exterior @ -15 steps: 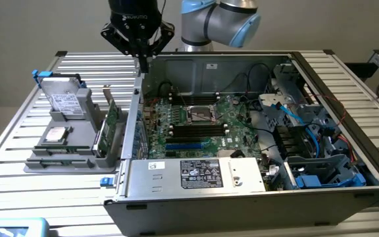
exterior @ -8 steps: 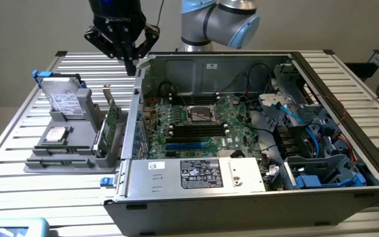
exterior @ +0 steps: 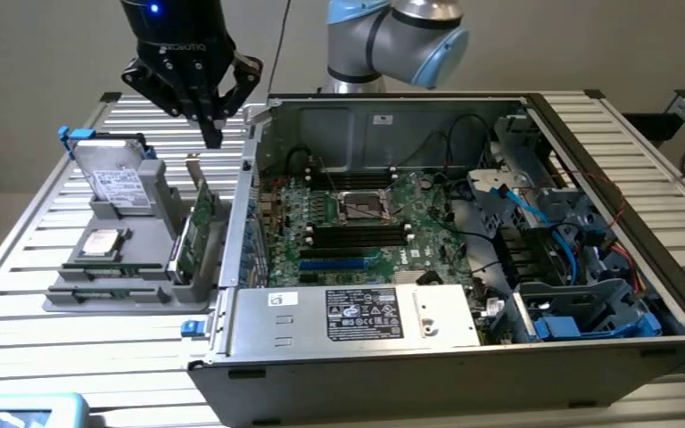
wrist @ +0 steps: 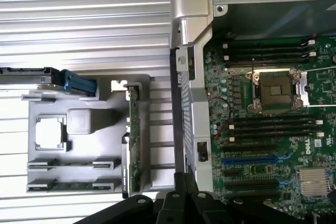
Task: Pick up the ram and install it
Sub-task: 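Reach for the ram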
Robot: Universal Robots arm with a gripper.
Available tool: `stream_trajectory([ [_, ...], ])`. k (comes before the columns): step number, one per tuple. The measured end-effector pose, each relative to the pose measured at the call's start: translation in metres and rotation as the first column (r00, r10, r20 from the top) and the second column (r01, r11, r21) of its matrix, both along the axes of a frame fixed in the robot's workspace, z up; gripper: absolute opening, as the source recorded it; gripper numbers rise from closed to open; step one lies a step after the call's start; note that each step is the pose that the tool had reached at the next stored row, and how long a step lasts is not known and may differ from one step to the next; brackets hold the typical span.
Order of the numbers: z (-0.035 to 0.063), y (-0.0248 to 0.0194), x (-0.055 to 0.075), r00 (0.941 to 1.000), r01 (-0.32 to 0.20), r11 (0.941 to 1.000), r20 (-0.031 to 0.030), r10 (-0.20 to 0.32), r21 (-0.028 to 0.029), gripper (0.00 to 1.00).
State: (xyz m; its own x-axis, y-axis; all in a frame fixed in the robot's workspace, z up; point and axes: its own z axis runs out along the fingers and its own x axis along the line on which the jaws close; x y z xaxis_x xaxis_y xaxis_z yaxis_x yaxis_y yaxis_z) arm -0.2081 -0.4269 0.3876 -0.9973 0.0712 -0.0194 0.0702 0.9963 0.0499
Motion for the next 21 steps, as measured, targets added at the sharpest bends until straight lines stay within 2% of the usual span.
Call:
stream_trajectory([
  [9,-0.0117,-0.0152,-0.029,1.0,0.0,1.0,0.0,0.0,0.0,0.11],
  [16,-0.0245,-0.0203,-0.055,1.0,0.0,1.0,0.0001,0.0,0.0001,0.11],
  [21,-0.0336,-0.0274,-0.07,1.0,0.0,1.0,-0.0003,0.0,0.0,0.11],
])
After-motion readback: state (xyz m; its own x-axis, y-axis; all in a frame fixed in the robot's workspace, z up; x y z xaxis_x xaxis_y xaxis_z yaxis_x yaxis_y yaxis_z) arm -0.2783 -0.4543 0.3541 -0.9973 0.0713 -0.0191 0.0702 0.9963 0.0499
